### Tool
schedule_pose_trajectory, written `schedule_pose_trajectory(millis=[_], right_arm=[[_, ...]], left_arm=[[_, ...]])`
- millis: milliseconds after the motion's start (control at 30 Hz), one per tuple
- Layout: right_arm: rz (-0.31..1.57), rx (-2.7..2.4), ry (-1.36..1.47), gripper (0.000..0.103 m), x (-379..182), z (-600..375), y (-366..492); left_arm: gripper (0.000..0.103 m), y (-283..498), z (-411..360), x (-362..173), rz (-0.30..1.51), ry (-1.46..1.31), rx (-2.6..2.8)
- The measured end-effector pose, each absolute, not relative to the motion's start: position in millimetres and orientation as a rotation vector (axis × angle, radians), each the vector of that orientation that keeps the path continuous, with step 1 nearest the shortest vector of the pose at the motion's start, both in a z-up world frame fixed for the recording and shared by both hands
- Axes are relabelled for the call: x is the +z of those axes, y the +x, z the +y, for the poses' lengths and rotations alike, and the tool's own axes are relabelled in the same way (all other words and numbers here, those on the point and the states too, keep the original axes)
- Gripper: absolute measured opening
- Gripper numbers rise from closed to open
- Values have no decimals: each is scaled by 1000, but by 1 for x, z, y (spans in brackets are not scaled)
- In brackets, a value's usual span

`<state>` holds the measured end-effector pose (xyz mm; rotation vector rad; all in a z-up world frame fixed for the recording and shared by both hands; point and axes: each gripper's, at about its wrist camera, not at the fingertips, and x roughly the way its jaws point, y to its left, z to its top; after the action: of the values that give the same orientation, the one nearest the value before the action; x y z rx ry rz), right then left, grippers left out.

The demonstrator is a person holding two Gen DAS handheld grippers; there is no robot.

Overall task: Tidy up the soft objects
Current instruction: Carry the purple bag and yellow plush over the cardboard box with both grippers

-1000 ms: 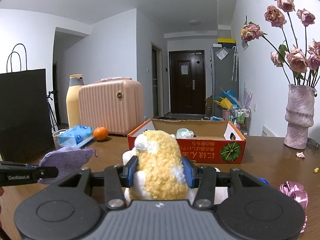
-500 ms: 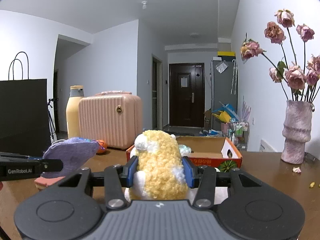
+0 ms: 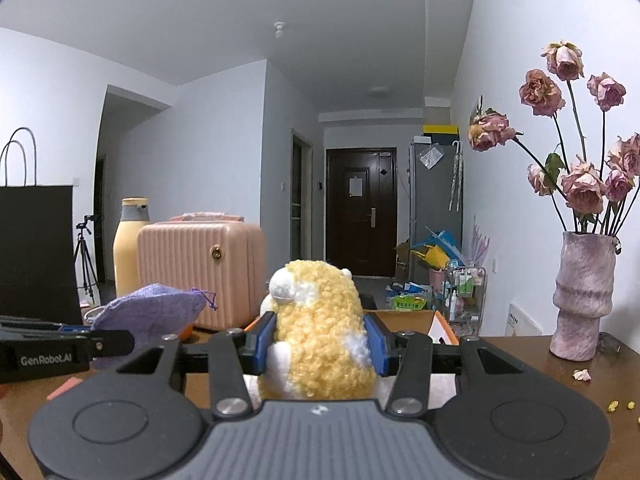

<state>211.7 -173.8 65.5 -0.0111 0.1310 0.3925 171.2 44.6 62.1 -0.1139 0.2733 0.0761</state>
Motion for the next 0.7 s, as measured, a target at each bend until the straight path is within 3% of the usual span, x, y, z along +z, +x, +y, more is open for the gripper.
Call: schedule_pose_trajectory(millis=[700], right_arm=[[130,350,24,46,78,-171,285]], left_arm=[[17,254,28,75,252,-139,92]])
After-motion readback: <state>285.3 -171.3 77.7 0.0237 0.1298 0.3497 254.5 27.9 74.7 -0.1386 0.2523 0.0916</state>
